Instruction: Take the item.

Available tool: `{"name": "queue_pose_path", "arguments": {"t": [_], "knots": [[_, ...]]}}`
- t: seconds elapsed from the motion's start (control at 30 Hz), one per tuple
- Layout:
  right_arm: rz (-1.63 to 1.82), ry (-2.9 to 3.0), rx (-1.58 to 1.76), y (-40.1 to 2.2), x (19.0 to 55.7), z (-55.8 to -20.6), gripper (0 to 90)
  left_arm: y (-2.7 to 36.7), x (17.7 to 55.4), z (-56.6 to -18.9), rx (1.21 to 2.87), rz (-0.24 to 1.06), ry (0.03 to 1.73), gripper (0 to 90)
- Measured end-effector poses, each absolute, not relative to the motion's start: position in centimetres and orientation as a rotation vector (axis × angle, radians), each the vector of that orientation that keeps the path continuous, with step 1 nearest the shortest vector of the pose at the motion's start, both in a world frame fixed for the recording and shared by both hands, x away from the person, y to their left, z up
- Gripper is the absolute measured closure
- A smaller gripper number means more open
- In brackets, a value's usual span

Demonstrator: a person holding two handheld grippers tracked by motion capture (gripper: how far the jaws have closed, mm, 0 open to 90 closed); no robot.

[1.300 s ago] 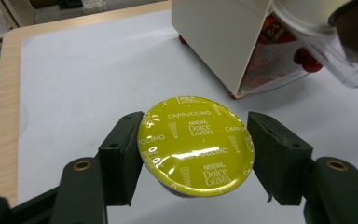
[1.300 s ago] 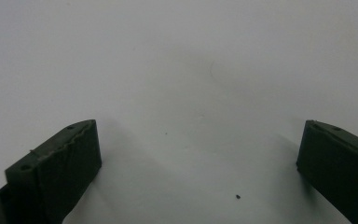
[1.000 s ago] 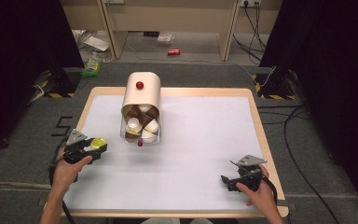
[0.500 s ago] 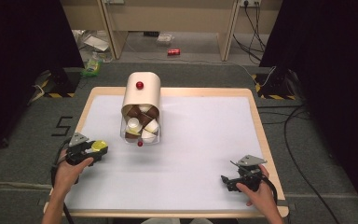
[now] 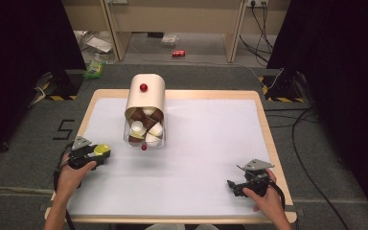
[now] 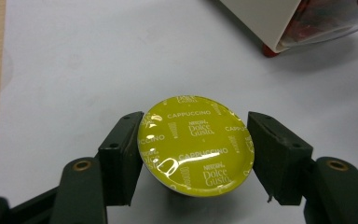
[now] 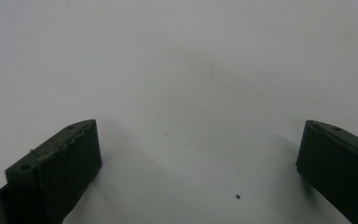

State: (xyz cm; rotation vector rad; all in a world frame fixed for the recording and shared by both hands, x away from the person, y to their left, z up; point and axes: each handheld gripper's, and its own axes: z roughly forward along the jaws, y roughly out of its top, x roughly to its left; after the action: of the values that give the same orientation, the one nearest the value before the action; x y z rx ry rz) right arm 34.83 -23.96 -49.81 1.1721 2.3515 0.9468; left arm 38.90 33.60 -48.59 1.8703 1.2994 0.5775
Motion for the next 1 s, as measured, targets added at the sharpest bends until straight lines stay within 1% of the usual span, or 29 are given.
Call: {"name": "queue_pose_path", "arguments": {"t": [0.17,0.43,0.47,0.5,0.57,0.6,0.63,0.7,1.0], "knots": [[0.947,2.351,1.172,-24.0,34.8,-49.8,0.2,33.6,39.1,-48.9,1.876,0.604,1.303,38.1],[0.947,2.351,1.173,-24.0,34.8,-49.8,0.2,33.7,39.1,-49.1,1.875,0.596,1.303,36.8],[0.947,2.352,1.173,-24.0,34.8,-49.8,0.2,33.7,39.1,-49.2,1.872,0.588,1.309,30.0],[0.947,2.352,1.173,-24.0,34.8,-49.8,0.2,33.7,39.2,-49.2,1.868,0.581,1.313,30.0],[0.947,2.352,1.172,-24.0,34.8,-49.8,0.2,33.5,39.1,-49.2,1.864,0.583,1.318,23.5],[0.947,2.352,1.172,-24.0,34.8,-49.8,0.2,33.4,39.1,-49.1,1.859,0.585,1.32,16.4],[0.947,2.352,1.172,-24.0,34.8,-49.8,0.2,33.4,39.1,-49.1,1.859,0.585,1.32,15.2],[0.947,2.351,1.172,-24.0,34.8,-49.8,0.2,33.2,38.9,-48.8,1.862,0.576,1.314,16.4],[0.947,2.351,1.172,-24.0,34.8,-49.8,0.2,32.3,37.3,-48.1,1.864,0.584,1.354,15.6]]}}
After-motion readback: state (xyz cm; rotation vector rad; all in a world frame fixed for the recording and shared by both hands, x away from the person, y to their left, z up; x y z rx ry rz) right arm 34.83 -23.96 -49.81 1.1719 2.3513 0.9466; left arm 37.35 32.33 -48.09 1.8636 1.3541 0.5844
